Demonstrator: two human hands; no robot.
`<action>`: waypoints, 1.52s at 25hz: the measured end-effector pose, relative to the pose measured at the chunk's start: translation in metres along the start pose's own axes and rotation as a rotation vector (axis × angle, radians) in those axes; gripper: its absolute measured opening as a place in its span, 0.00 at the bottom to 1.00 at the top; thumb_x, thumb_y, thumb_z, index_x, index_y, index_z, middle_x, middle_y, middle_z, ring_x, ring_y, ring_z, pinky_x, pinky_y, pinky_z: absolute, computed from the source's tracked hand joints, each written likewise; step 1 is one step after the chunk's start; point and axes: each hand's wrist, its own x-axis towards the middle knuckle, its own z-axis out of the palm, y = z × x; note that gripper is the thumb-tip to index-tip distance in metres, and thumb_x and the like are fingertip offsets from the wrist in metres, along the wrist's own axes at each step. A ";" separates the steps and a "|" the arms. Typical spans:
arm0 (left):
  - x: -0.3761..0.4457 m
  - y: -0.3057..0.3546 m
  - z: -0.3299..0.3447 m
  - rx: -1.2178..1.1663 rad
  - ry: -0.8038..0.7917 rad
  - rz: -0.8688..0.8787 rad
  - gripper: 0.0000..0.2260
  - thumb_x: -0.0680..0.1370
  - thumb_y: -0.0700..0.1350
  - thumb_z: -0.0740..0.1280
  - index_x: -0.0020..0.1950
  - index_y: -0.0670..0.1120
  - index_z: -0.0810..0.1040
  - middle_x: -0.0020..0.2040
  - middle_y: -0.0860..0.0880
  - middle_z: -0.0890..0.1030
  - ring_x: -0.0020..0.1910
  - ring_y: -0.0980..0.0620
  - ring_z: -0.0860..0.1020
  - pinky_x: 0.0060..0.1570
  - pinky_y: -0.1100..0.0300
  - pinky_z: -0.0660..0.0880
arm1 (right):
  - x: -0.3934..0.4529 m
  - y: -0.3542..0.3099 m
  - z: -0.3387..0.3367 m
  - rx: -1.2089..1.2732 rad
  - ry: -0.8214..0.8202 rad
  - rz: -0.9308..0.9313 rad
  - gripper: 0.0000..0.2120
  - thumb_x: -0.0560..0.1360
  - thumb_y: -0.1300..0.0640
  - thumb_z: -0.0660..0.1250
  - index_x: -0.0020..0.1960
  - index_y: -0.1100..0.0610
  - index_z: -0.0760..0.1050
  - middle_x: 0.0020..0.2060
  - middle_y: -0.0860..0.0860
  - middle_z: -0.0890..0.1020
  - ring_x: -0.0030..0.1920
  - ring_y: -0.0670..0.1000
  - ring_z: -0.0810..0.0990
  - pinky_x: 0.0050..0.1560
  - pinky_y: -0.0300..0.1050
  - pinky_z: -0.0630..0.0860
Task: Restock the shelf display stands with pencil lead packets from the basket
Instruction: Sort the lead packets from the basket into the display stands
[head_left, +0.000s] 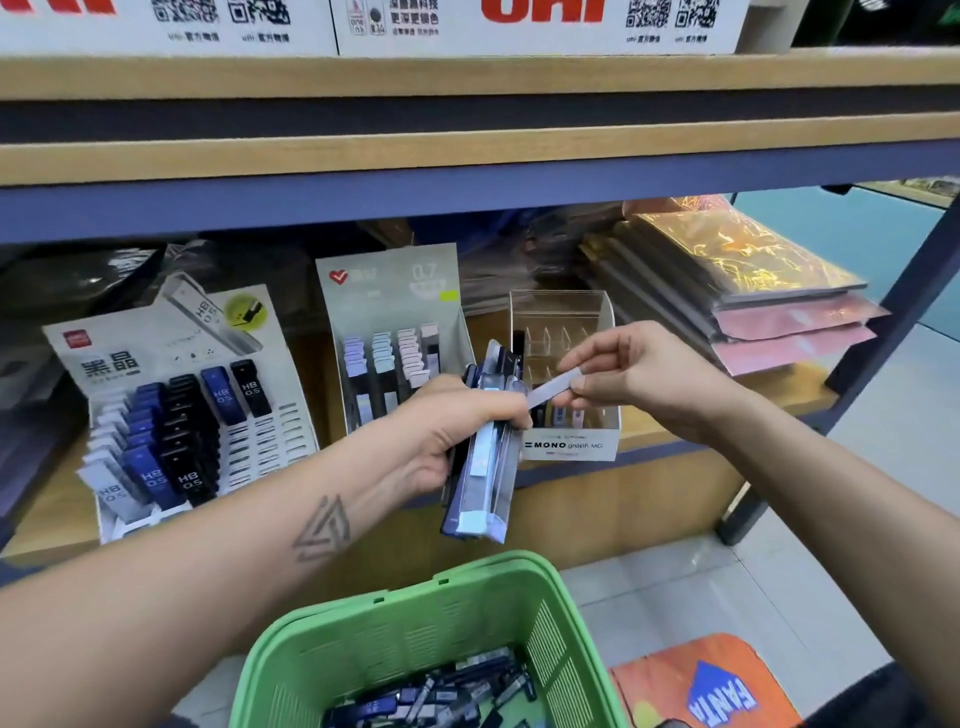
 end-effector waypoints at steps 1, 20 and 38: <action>0.002 0.001 0.001 0.001 0.000 -0.003 0.07 0.69 0.32 0.73 0.45 0.38 0.80 0.35 0.38 0.81 0.34 0.43 0.81 0.44 0.47 0.81 | 0.001 0.001 -0.002 -0.005 0.012 -0.013 0.09 0.75 0.72 0.69 0.55 0.67 0.79 0.44 0.63 0.86 0.49 0.59 0.87 0.52 0.48 0.84; 0.008 0.006 0.006 -0.026 0.020 -0.034 0.08 0.68 0.33 0.74 0.46 0.39 0.80 0.37 0.39 0.82 0.35 0.43 0.82 0.43 0.49 0.82 | 0.004 -0.005 -0.032 -0.517 0.207 -0.097 0.09 0.72 0.63 0.77 0.48 0.51 0.86 0.42 0.46 0.86 0.45 0.43 0.84 0.50 0.34 0.79; 0.011 0.002 0.012 -0.022 -0.018 -0.030 0.10 0.68 0.33 0.74 0.48 0.39 0.80 0.37 0.40 0.82 0.35 0.44 0.82 0.45 0.47 0.82 | 0.012 0.028 -0.012 -1.167 0.245 -0.117 0.10 0.75 0.65 0.70 0.50 0.52 0.83 0.46 0.52 0.84 0.47 0.57 0.83 0.43 0.49 0.79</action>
